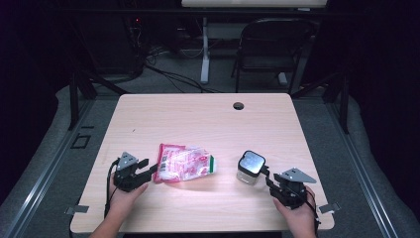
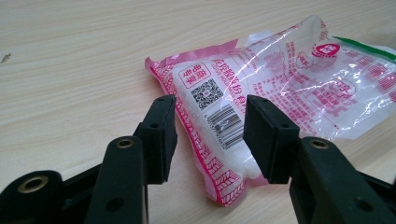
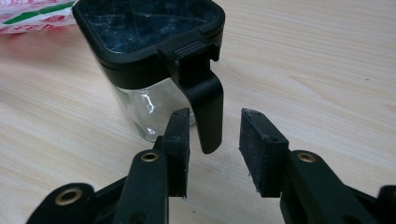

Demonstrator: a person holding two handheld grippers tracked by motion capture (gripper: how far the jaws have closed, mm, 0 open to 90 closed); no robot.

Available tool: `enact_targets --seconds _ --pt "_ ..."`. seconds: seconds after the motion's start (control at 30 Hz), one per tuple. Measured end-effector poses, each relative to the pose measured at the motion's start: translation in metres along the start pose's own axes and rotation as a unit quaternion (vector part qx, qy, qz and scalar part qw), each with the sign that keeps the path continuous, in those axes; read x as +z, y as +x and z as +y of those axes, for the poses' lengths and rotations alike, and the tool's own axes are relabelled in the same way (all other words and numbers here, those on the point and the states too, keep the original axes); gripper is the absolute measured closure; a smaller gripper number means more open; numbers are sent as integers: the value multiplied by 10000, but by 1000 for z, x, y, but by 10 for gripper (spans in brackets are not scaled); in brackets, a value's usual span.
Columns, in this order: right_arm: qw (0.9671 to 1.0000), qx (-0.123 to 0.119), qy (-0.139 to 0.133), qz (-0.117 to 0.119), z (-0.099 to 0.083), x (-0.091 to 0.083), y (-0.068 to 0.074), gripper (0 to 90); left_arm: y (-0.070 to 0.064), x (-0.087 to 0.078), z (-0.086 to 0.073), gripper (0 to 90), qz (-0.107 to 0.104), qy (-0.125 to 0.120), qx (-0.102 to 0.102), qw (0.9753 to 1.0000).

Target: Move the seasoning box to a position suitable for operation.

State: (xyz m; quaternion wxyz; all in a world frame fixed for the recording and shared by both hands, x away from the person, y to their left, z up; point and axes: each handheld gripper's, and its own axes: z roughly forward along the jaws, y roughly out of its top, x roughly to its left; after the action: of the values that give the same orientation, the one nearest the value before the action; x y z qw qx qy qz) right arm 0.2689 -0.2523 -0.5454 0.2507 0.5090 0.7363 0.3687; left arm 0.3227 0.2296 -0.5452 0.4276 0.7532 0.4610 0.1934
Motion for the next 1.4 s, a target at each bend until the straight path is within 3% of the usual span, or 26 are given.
enact_targets --seconds 0.37,0.53,0.7,1.1,1.37,1.4 --pt "9999 -120 79 5 4 16 5 639 -6 -9 -3 567 20 -48 79 10000" --pt "9990 -290 272 -195 7 23 7 658 -10 -16 -5 575 67 -87 141 9998" --pt "9990 -222 300 -241 9 27 8 671 -11 -20 -7 579 44 -128 51 9999" --pt "9985 -150 322 -426 12 28 7 742 -13 -21 -8 587 30 -102 63 9999" --pt "9978 37 307 -586 11 30 1 745 -12 -21 -7 587 32 -61 16 10000" --pt "9977 144 316 -580 11 34 0 733 -12 -21 -7 587 29 -79 38 10000"
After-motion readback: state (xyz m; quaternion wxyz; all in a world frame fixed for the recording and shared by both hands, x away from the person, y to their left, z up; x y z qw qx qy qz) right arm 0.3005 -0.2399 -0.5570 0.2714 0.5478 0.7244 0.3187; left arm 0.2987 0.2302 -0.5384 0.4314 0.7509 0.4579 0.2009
